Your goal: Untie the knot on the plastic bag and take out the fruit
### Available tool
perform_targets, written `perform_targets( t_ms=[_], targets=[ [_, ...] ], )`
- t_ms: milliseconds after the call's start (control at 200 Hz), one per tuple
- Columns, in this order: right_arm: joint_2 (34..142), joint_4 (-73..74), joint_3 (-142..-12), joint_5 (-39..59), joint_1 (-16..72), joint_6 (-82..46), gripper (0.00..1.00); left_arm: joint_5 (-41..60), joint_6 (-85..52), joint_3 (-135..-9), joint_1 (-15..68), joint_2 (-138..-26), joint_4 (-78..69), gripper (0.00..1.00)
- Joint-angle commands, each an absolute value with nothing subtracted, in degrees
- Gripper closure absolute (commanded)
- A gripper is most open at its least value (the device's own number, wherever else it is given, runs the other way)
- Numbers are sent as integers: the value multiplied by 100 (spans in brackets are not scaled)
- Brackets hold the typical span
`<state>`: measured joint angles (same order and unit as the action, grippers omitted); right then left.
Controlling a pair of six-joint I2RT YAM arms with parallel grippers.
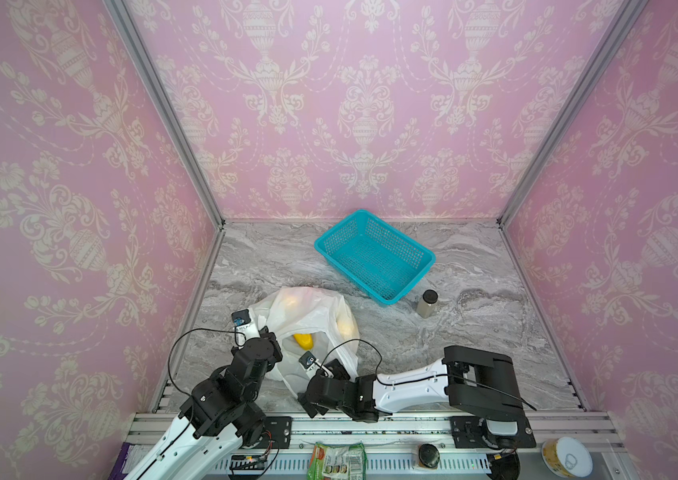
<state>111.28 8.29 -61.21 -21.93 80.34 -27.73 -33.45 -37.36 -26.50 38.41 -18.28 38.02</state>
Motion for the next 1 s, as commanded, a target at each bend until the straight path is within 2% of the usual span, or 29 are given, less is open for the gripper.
perform_targets(
  t_ms=[0, 200, 355, 575, 721, 816, 921, 996],
  targets=[
    [10955, 851, -6289, -2339, 7712, -2485, 0, -3497, -3665, -2561, 3859, -1824, 3911, 100],
    [10766, 1019, -6538, -2394, 7269, -2320, 1, -3578, -3702, -2598, 3858, -1992, 3921, 100],
    [11436, 922, -7237, -2386, 7069, -2042, 3, -3594, -3678, -2584, 3861, -1935, 3911, 100],
    [12226, 867, -7880, -2074, 6853, -1744, 0, -3730, -3713, -2613, 3864, -1815, 3961, 100],
    [12511, 757, -8182, -1952, 6768, -1614, 1, -3474, -3604, -3231, 3859, -1737, 4055, 100],
    [12573, 714, -8285, -1915, 6759, -1608, 5, -3348, -3524, -4021, 3863, -1921, 4479, 100],
    [12502, 761, -8208, -1846, 6754, -1613, 18, -3236, -3142, -5042, 3858, -2392, 5041, 100],
    [12408, 1009, -8024, -1853, 6733, -1586, 25, -2995, -2289, -5531, 3859, -2758, 5179, 100]
  ],
)
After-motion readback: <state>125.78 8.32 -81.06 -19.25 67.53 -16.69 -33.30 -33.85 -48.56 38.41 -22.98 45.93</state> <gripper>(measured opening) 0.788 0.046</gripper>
